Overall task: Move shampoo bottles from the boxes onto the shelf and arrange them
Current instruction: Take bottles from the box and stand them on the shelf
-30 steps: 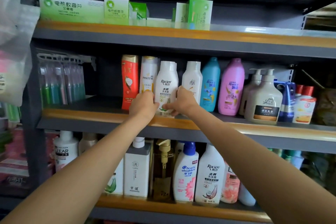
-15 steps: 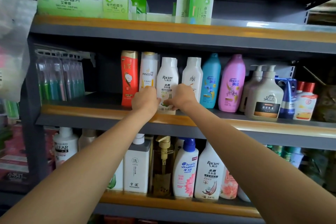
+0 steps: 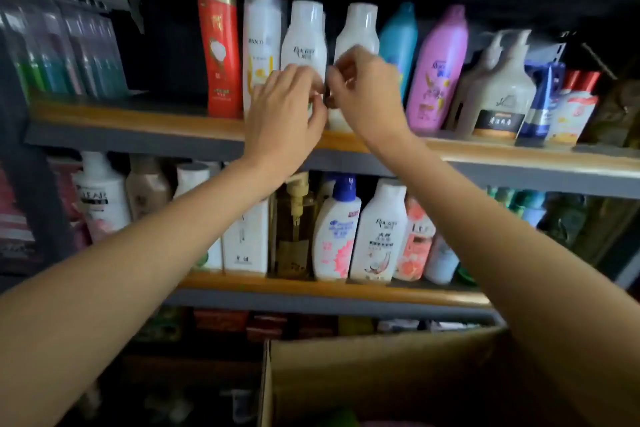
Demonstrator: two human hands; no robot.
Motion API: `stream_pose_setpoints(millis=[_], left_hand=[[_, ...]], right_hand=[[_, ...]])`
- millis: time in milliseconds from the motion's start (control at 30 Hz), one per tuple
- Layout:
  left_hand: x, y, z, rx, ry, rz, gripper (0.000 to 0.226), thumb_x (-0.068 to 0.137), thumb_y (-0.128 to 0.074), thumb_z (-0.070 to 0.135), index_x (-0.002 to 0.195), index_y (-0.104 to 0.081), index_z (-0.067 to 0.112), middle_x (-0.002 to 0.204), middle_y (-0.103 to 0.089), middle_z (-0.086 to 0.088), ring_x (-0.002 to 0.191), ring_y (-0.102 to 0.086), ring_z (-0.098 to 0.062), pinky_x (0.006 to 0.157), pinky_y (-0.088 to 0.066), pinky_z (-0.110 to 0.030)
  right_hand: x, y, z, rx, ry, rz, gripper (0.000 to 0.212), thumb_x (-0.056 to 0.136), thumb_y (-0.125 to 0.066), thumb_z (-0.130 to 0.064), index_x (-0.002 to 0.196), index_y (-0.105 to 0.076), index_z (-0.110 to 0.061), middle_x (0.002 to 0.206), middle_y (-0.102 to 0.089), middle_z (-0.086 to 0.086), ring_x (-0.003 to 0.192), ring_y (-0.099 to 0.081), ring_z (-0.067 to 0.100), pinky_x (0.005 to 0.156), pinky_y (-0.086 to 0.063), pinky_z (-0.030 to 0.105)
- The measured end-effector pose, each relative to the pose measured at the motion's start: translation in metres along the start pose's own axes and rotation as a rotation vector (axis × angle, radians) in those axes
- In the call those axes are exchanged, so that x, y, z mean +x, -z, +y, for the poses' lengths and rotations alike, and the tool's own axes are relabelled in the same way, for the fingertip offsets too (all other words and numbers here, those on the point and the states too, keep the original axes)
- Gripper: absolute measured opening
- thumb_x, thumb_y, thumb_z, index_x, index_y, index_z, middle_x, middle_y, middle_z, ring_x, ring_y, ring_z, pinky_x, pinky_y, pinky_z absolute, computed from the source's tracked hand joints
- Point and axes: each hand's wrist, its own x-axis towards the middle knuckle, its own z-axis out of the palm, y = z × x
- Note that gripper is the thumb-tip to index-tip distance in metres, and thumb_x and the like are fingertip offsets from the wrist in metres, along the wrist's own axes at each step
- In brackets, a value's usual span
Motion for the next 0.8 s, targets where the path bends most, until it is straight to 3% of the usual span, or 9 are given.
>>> stream_pose_setpoints(millis=[100, 267, 333, 400, 467, 567, 700, 767, 800], left_hand=[[-0.056, -0.008, 0.038, -0.126, -0.104, -0.095, 0.021, 0.079, -0.045, 0.017, 0.090, -0.057, 0.005, 0.088, -0.057, -0.012, 0.085, -0.054, -0.029, 0.071, -0.036, -0.036], [-0.181, -0.057, 0.080, -0.191, -0.041, -0.538, 0.027, 0.077, -0.044, 0.017, 0.098, -0.059, 0.008, 0.094, -0.059, -0.009, 0.090, -0.056, -0.030, 0.074, -0.043, -0.040], [-0.213, -0.074, 0.094, -0.163, -0.031, -0.683, 0.034, 0.074, -0.041, 0.021, 0.098, -0.060, 0.007, 0.093, -0.061, -0.009, 0.088, -0.059, -0.032, 0.072, -0.045, -0.039], [-0.238, -0.087, 0.111, -0.137, -0.021, -0.826, 0.032, 0.078, -0.044, 0.020, 0.103, -0.059, 0.008, 0.100, -0.060, -0.009, 0.096, -0.058, -0.031, 0.077, -0.044, -0.039], [-0.267, -0.096, 0.120, -0.074, -0.044, -0.977, 0.035, 0.089, -0.045, 0.021, 0.122, -0.048, 0.010, 0.121, -0.051, -0.006, 0.116, -0.046, -0.027, 0.093, -0.036, -0.037], [-0.312, -0.095, 0.125, -0.034, -0.032, -1.132, 0.039, 0.094, -0.043, 0.021, 0.131, -0.040, 0.011, 0.131, -0.045, -0.006, 0.123, -0.039, -0.026, 0.100, -0.030, -0.036], [-0.368, -0.089, 0.128, 0.032, 0.043, -1.298, 0.038, 0.093, -0.041, 0.016, 0.130, -0.043, 0.009, 0.129, -0.047, -0.009, 0.121, -0.041, -0.029, 0.097, -0.030, -0.038], [-0.388, -0.082, 0.126, 0.054, 0.042, -1.332, 0.038, 0.083, -0.056, 0.017, 0.120, -0.056, 0.007, 0.117, -0.059, -0.011, 0.107, -0.052, -0.030, 0.090, -0.039, -0.039], [-0.394, -0.080, 0.126, 0.049, 0.021, -1.329, 0.039, 0.072, -0.067, 0.019, 0.109, -0.064, 0.008, 0.105, -0.065, -0.010, 0.095, -0.059, -0.029, 0.083, -0.045, -0.038]], right_hand=[[-0.069, 0.034, 0.022, -0.010, 0.058, -0.048, 0.023, 0.084, -0.046, -0.018, 0.080, -0.062, -0.001, 0.072, -0.069, 0.013, 0.067, -0.065, 0.029, 0.067, -0.052, 0.039], [-0.176, 0.057, 0.110, -0.285, -0.188, -0.604, 0.021, 0.088, -0.054, -0.013, 0.073, -0.064, -0.003, 0.064, -0.069, 0.005, 0.057, -0.066, 0.016, 0.068, -0.053, 0.030], [-0.206, 0.052, 0.139, -0.382, -0.265, -0.840, 0.020, 0.089, -0.053, -0.015, 0.072, -0.062, -0.011, 0.065, -0.068, 0.001, 0.051, -0.061, 0.008, 0.061, -0.047, 0.024], [-0.238, 0.047, 0.164, -0.484, -0.230, -1.107, 0.014, 0.089, -0.050, -0.016, 0.081, -0.060, -0.012, 0.081, -0.069, 0.003, 0.066, -0.060, 0.013, 0.060, -0.039, 0.022], [-0.273, 0.039, 0.180, -0.535, -0.193, -1.363, 0.014, 0.088, -0.051, -0.018, 0.088, -0.062, -0.010, 0.087, -0.065, 0.004, 0.080, -0.060, 0.019, 0.070, -0.043, 0.026], [-0.320, 0.021, 0.190, -0.532, -0.076, -1.684, 0.014, 0.087, -0.055, -0.014, 0.078, -0.064, -0.010, 0.076, -0.060, 0.005, 0.071, -0.054, 0.021, 0.070, -0.044, 0.033], [-0.375, -0.010, 0.194, -0.416, -0.067, -1.890, 0.017, 0.093, -0.047, -0.006, 0.085, -0.062, -0.002, 0.072, -0.050, 0.000, 0.067, -0.043, 0.014, 0.058, -0.038, 0.022], [-0.400, -0.019, 0.195, -0.378, -0.097, -1.967, 0.015, 0.089, -0.055, -0.016, 0.094, -0.064, -0.005, 0.091, -0.064, 0.010, 0.074, -0.051, 0.017, 0.074, -0.050, 0.026], [-0.403, -0.018, 0.191, -0.396, -0.058, -2.040, 0.026, 0.085, -0.061, -0.023, 0.105, -0.064, -0.007, 0.104, -0.066, 0.010, 0.085, -0.058, 0.019, 0.081, -0.052, 0.028]])
